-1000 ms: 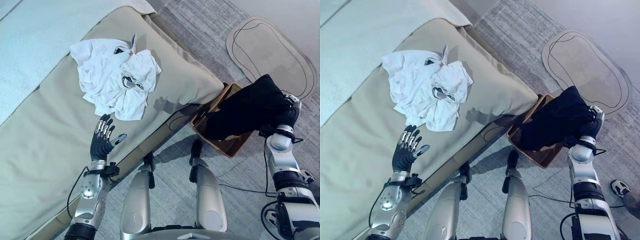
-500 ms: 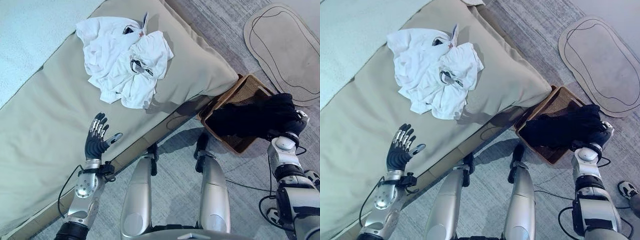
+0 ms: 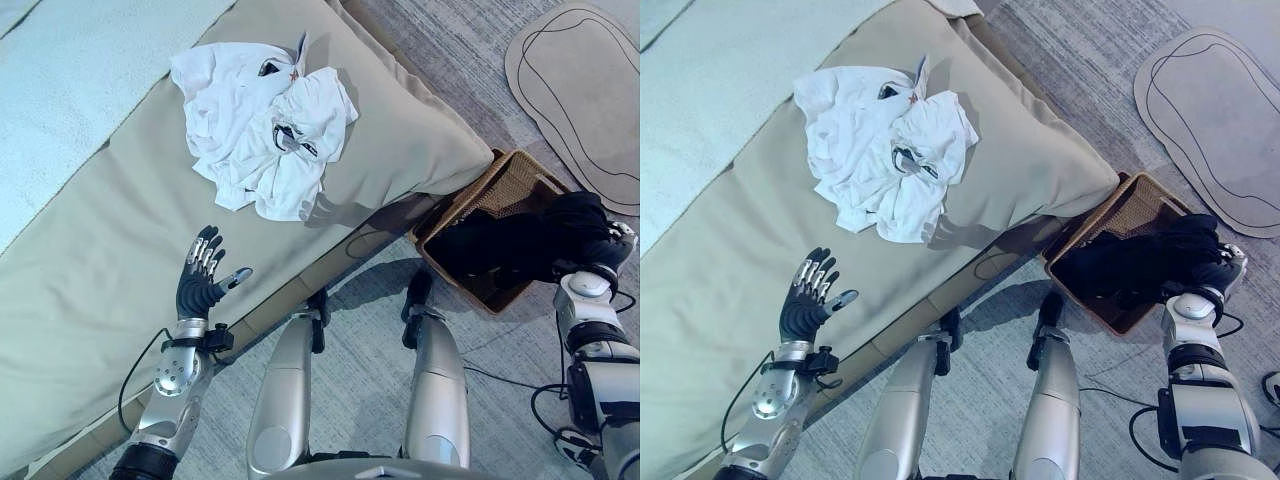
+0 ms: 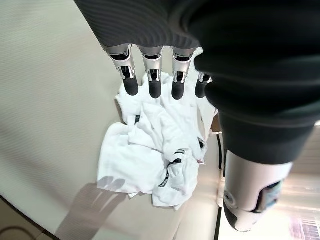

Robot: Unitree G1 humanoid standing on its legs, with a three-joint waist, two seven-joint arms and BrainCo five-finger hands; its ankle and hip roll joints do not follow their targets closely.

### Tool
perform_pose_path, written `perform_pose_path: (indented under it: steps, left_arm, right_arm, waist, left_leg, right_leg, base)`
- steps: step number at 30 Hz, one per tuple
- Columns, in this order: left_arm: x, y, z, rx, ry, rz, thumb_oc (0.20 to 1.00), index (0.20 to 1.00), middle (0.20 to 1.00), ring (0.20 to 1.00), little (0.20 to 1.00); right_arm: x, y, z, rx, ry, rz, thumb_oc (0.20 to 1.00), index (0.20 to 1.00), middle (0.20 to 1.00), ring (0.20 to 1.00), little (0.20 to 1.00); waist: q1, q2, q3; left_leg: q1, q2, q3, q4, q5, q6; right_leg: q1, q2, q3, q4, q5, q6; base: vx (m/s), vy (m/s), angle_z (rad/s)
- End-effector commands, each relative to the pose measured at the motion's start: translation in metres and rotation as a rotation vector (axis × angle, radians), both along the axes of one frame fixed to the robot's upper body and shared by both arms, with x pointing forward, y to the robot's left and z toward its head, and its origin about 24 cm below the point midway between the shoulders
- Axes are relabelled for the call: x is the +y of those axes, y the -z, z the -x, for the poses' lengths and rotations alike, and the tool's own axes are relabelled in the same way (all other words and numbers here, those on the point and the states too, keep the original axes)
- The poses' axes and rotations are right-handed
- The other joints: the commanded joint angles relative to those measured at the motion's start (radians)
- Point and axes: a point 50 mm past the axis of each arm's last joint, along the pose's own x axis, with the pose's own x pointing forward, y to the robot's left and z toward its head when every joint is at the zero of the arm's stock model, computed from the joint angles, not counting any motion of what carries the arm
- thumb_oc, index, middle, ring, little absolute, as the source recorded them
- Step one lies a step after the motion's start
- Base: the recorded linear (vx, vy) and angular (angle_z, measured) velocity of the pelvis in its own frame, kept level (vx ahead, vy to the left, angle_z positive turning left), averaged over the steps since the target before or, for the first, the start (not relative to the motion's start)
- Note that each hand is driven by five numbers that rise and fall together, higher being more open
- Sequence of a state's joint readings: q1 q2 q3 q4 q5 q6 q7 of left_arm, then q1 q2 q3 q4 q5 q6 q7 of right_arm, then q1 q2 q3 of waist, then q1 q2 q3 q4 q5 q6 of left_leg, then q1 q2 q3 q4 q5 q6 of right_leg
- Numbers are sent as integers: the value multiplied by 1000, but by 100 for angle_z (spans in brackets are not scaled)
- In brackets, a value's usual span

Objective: Pick up clothes into the bucket

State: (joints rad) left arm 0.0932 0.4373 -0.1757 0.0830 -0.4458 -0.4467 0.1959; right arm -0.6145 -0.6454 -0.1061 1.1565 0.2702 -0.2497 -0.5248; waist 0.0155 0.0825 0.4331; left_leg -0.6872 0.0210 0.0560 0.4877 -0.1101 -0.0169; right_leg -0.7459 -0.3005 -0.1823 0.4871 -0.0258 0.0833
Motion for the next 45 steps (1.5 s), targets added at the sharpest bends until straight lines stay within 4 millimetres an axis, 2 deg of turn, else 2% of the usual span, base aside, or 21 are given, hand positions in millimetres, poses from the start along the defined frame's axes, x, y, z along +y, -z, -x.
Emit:
perform_pose_path:
  steps: [1,7,13,17,19,21,24,28,30,31,37,39,40,41,42,43,45]
  left_arm:
    - [0,-9,11,-63,7,-5,1000,1000,1000,1000,1000]
    - [0,-11,8,-68,4,-16,1000,1000,1000,1000,1000]
    - [8,-5,5,-45,-55,-11,1000,1000,1000,1000,1000]
    - [14,4,2,-9,-99,-4,1000,1000,1000,1000,1000]
    - [17,6,1,-3,-121,-5,1000,1000,1000,1000,1000]
    - [21,13,1,27,-166,-13,1000,1000,1000,1000,1000]
    - [26,28,3,82,-221,-34,1000,1000,1000,1000,1000]
    - [24,35,4,115,-220,-56,1000,1000,1000,1000,1000]
    - [22,34,4,112,-218,-56,1000,1000,1000,1000,1000]
    - [21,35,1,116,-221,-57,1000,1000,1000,1000,1000]
    - [22,42,5,153,-232,-76,1000,1000,1000,1000,1000]
    - [25,44,10,162,-246,-73,1000,1000,1000,1000,1000]
    - [28,44,14,161,-250,-71,1000,1000,1000,1000,1000]
    - [28,44,14,162,-251,-71,1000,1000,1000,1000,1000]
    - [29,43,15,155,-248,-74,1000,1000,1000,1000,1000]
    - [28,42,15,152,-246,-69,1000,1000,1000,1000,1000]
    - [27,46,16,166,-246,-58,1000,1000,1000,1000,1000]
  right_arm:
    - [-21,-5,14,40,60,40,1000,1000,1000,1000,1000]
    - [-22,8,19,57,115,-38,1000,1000,1000,1000,1000]
    - [-12,27,23,38,123,-138,1000,1000,1000,1000,1000]
    - [8,50,23,24,89,-238,1000,1000,1000,1000,1000]
    - [25,56,18,36,-5,-198,1000,1000,1000,1000,1000]
    - [53,62,15,35,-150,-138,1000,1000,1000,1000,1000]
    - [79,65,30,-8,-330,-71,1000,1000,1000,1000,1000]
    - [81,63,42,-25,-381,-30,1000,1000,1000,1000,1000]
    - [81,65,49,-51,-373,-53,1000,1000,1000,1000,1000]
    - [88,62,50,-91,-398,-67,1000,1000,1000,1000,1000]
    - [105,69,53,-52,-488,-64,1000,1000,1000,1000,1000]
    - [115,74,56,-57,-521,-101,1000,1000,1000,1000,1000]
    - [120,74,58,-51,-561,-94,1000,1000,1000,1000,1000]
    - [120,74,58,-51,-562,-95,1000,1000,1000,1000,1000]
    - [123,73,58,-51,-586,-89,1000,1000,1000,1000,1000]
    - [125,74,59,-50,-593,-94,1000,1000,1000,1000,1000]
    - [124,76,60,-44,-579,-100,1000,1000,1000,1000,1000]
  waist:
    - [-10,8,-58]
    - [-13,4,-66]
    - [-18,-11,-79]
    - [-23,-29,-101]
    - [-29,-41,-111]
    - [-39,-56,-120]
    - [-51,-78,-138]
    - [-47,-96,-169]
    - [-41,-105,-190]
    - [-32,-118,-209]
    - [-20,-136,-241]
    - [-19,-143,-239]
    - [-9,-154,-227]
    - [-9,-153,-226]
    - [0,-157,-212]
    - [3,-157,-205]
    - [-1,-144,-205]
  left_leg:
    - [-14,12,10,21,-35,9]
    - [24,14,6,-13,-27,4]
    - [111,21,-1,-77,-9,-3]
    - [224,30,-12,-174,26,-13]
    - [275,39,-17,-217,39,-17]
    - [336,51,-23,-261,54,-24]
    - [444,69,-44,-347,82,-39]
    - [502,82,-69,-412,117,-48]
    - [530,89,-83,-442,134,-61]
    - [545,101,-95,-449,145,-73]
    - [614,113,-109,-462,138,-72]
    - [613,119,-111,-415,126,-71]
    - [590,110,-116,-321,119,-75]
    - [587,111,-116,-311,114,-75]
    - [566,98,-136,-245,121,-78]
    - [549,96,-141,-235,130,-79]
    - [501,112,-147,-303,188,-85]
  right_leg:
    - [53,-15,41,-3,-16,61]
    - [91,-12,32,-33,-10,65]
    - [181,-4,14,-94,6,70]
    - [295,3,-14,-184,40,77]
    - [347,9,-23,-219,50,79]
    - [412,19,-32,-258,55,81]
    - [531,50,-67,-322,47,78]
    - [607,76,-109,-373,44,74]
    - [646,96,-134,-395,37,71]
    - [679,108,-158,-403,24,66]
    - [742,125,-169,-384,-6,47]
    - [759,140,-151,-375,-23,33]
    - [775,156,-134,-385,-31,12]
    - [776,157,-134,-385,-31,12]
    - [783,161,-128,-389,-31,5]
    - [789,161,-128,-394,-36,3]
    - [804,162,-138,-407,-40,10]
  base:
    - [0,0,0]
    - [4,-5,0]
    - [36,-24,-2]
    - [64,-49,-1]
    - [74,-62,3]
    - [76,-86,4]
    - [100,-117,3]
    - [82,-111,21]
    - [87,-130,31]
    - [58,-102,31]
    - [38,-51,25]
    - [-33,-103,3]
    - [-40,-96,0]
    - [-68,-87,-10]
    - [-57,-27,-19]
    - [-59,-9,-29]
    - [6,79,-6]
